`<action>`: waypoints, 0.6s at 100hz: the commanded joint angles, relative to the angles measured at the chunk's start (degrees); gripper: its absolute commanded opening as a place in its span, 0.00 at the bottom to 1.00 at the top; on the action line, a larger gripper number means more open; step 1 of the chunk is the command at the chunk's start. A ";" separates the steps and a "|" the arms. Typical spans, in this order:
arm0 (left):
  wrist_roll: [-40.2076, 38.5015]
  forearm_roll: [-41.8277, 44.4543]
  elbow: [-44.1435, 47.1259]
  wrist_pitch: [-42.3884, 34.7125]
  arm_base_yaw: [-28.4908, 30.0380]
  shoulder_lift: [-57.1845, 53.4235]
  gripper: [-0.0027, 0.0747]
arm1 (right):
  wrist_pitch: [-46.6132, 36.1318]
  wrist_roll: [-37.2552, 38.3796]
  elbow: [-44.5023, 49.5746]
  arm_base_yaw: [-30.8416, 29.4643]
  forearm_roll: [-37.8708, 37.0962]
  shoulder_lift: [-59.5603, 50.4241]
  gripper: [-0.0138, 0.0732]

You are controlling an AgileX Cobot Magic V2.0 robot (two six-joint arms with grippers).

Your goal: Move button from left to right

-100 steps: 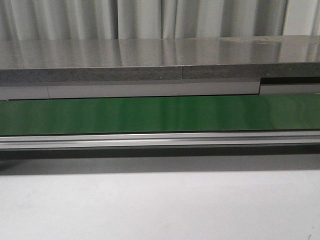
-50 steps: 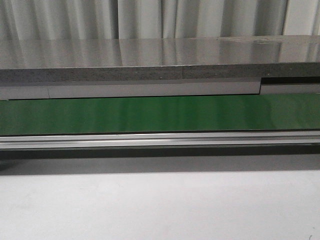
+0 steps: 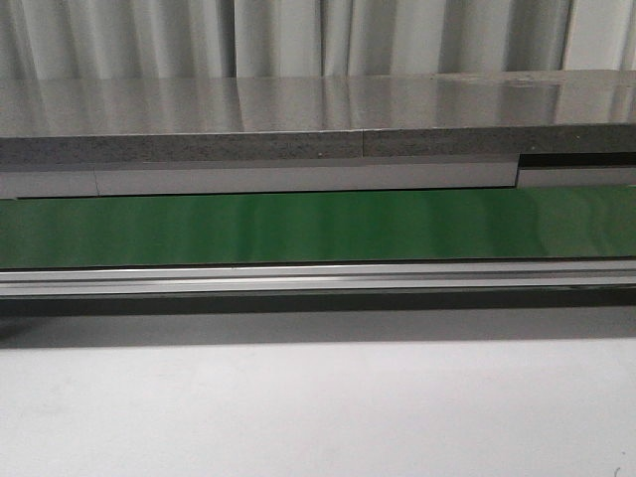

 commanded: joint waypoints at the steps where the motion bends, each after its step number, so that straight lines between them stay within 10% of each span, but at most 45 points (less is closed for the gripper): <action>1: -0.14 -0.44 -1.61 -4.34 -0.33 0.46 0.01 | -4.47 0.16 -0.88 0.03 0.00 -1.13 0.08; 42: -1.19 1.87 -0.38 -6.10 -0.33 0.22 0.01 | -4.47 0.16 -0.88 0.03 0.00 -1.13 0.08; 60: -15.32 12.68 2.01 -9.36 -0.33 -1.94 0.01 | -4.47 0.16 -0.88 0.03 0.00 -1.13 0.08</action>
